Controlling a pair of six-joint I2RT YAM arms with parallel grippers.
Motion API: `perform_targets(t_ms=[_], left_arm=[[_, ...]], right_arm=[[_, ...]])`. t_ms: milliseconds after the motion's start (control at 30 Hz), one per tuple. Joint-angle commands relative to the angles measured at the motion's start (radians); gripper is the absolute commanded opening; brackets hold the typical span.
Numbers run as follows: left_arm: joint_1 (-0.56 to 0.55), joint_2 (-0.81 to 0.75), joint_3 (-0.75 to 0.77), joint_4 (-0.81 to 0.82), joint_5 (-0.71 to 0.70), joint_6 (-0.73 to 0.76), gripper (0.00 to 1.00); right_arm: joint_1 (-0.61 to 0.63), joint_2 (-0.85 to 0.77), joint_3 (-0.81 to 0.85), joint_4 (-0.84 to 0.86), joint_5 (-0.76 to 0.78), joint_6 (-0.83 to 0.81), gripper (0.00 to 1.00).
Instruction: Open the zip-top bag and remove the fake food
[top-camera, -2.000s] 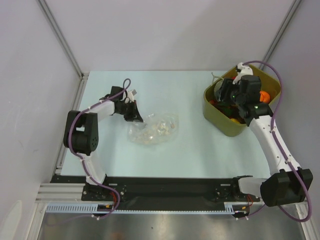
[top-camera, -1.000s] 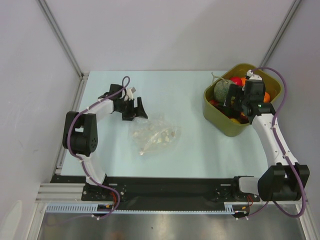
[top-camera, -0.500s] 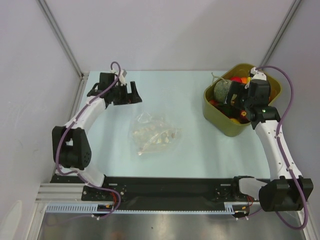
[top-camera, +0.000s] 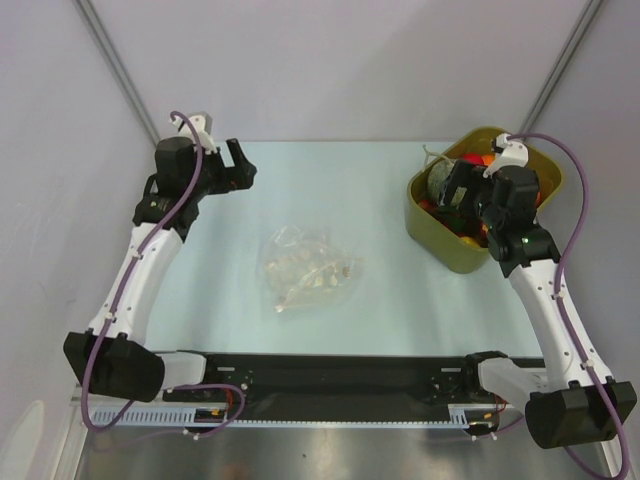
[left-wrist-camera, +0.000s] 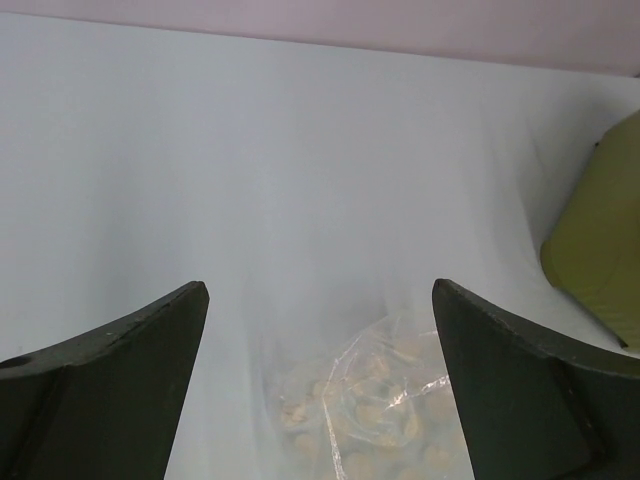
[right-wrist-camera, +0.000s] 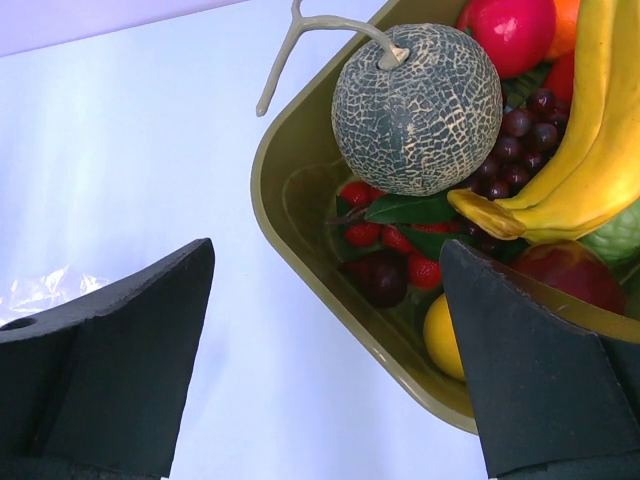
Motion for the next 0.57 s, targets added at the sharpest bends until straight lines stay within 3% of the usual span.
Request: perform_targets(t_ms=[0,533], left_arm=[[0.006,-0.022,-0.015,0.003,-0.082,-0.006,1.0],[0.004,-0.075,-0.044,0.002,-0.118,0.005,1.0]], right_arm=[[0.008,-0.005,-0.001,0.067,0.013,0.011,1.0],[0.008,0.018,-0.004,0.097,0.016,-0.022,1.0]])
